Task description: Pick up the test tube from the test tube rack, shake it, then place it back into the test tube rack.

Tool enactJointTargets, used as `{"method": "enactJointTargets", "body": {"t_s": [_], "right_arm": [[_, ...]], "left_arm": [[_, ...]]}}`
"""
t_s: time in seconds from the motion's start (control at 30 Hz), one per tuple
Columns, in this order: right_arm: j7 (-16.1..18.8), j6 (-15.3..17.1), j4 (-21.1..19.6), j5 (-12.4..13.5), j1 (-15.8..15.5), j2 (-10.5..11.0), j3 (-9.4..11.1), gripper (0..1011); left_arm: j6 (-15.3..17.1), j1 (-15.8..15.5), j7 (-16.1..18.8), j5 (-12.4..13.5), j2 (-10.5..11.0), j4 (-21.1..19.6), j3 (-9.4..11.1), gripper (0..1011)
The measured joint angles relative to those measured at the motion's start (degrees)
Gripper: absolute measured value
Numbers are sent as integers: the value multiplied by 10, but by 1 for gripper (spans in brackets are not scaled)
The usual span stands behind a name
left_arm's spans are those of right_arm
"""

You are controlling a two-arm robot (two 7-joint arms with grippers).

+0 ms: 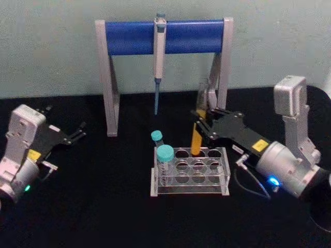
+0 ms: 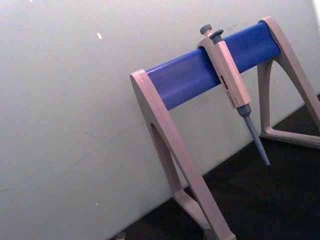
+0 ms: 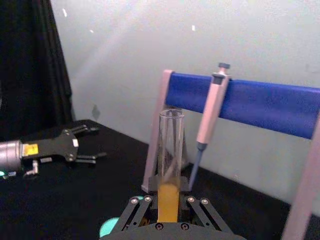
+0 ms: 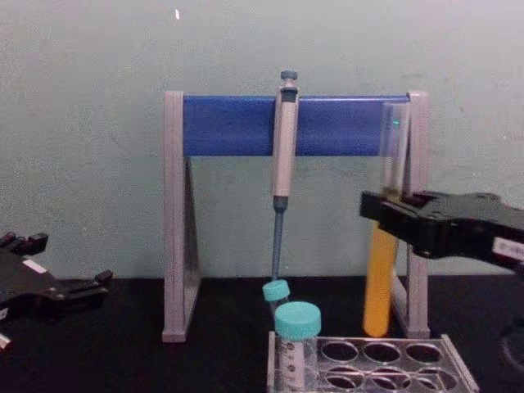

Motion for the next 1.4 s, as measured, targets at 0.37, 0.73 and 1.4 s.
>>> {"method": "enactJointTargets", "body": {"t_s": [0.37,0.73,1.4], "right_arm": [[0,-14,60,-5,60,-31,-26,226],[-22,-21,95,-19,86,-42,-14,226],[-30,-17,91,-26,76,-39,10,225]], "left_arm": [[0,0,0,0,0,0,0,1001],[0,0,0,0,0,0,0,1001],[0,0,0,0,0,0,0,1001]]}}
